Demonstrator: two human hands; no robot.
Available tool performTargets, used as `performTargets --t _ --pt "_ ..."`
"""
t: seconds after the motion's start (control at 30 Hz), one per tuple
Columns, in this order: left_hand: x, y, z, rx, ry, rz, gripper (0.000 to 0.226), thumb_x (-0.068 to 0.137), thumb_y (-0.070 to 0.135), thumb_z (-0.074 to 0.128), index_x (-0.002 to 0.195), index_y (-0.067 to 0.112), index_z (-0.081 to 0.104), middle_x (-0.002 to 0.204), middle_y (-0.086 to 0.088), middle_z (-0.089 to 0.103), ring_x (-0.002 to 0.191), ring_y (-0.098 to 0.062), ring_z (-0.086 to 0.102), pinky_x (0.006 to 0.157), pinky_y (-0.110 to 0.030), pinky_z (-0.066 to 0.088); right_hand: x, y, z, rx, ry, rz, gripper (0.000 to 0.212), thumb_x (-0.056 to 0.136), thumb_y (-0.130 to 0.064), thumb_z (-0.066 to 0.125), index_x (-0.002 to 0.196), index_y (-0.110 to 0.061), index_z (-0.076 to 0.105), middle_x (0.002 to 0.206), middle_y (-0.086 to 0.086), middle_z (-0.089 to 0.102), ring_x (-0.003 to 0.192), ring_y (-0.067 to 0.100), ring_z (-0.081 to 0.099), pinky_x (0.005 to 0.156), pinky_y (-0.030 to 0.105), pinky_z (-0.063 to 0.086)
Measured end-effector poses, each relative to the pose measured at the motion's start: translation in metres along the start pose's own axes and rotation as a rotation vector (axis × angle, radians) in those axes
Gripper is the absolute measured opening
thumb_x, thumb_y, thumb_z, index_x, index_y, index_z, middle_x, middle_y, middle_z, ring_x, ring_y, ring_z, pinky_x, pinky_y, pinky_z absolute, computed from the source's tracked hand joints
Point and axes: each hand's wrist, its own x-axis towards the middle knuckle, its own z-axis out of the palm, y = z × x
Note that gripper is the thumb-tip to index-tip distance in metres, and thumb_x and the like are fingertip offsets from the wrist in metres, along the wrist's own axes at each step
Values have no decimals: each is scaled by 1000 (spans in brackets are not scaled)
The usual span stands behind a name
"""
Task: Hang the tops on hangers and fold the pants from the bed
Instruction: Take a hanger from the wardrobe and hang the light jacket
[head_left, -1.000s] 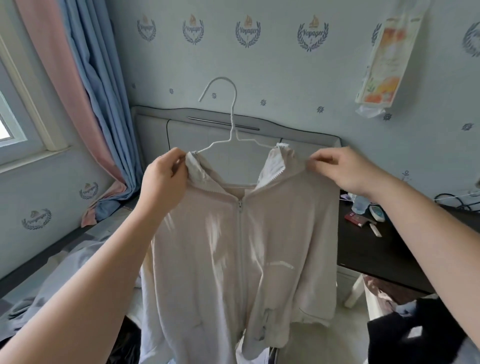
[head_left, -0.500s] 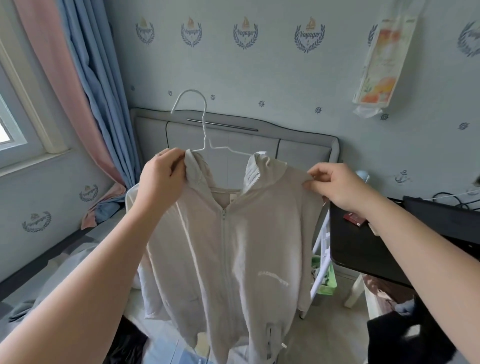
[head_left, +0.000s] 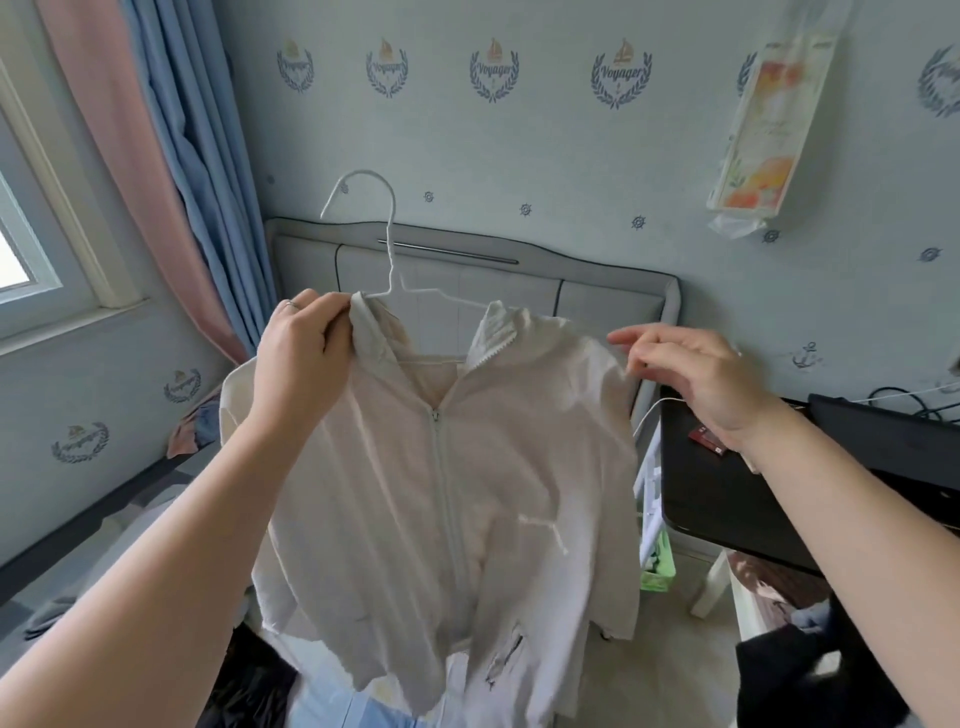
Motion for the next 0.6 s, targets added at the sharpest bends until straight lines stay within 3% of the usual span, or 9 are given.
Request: performTargets --t 0.1,0.2,0.33,0.47,0.53,0.6 --pt "0 11 0 -74 -7 20 19 100 11 55 98 5 73 80 -9 59 83 -33 52 74 -38 45 2 -5 11 -107 93 -61 4 92 -22 68 92 -24 65 110 -5 71 105 5 64 103 36 47" --pt "1 27 4 -123 -35 53 17 99 10 58 96 6 74 78 -2 56 80 -30 52 72 -32 39 9 -22 28 -356 -16 -166 13 96 -20 65 106 -27 61 106 -10 67 100 -1 61 94 24 48" --pt "-1 43 11 -151 -124 117 19 97 10 57 97 7 76 78 -6 58 77 -30 53 69 -33 42 14 -46 58 -518 -126 -235 13 98 -30 61 104 -20 67 88 -1 69 77 10 59 72 28 43" --pt "-8 47 16 -147 -192 144 20 95 8 57 97 6 76 80 -12 62 78 -34 57 73 -42 50 20 -56 81 -467 -168 -221 21 96 -39 63 109 -23 65 85 -12 61 66 -2 52 68 15 41" --pt "-13 45 18 -159 -229 139 17 95 8 59 96 7 76 80 -11 63 78 -32 58 73 -42 50 26 -56 89 -380 -154 -170 12 99 -31 61 98 -21 68 71 -10 58 60 2 51 67 24 43" --pt "-16 41 18 -225 -322 88 13 95 19 64 94 16 77 78 0 65 78 -21 60 71 -32 49 30 -55 90 -345 -120 -141 20 100 -19 58 83 -22 68 59 -8 51 55 8 46 61 27 41"
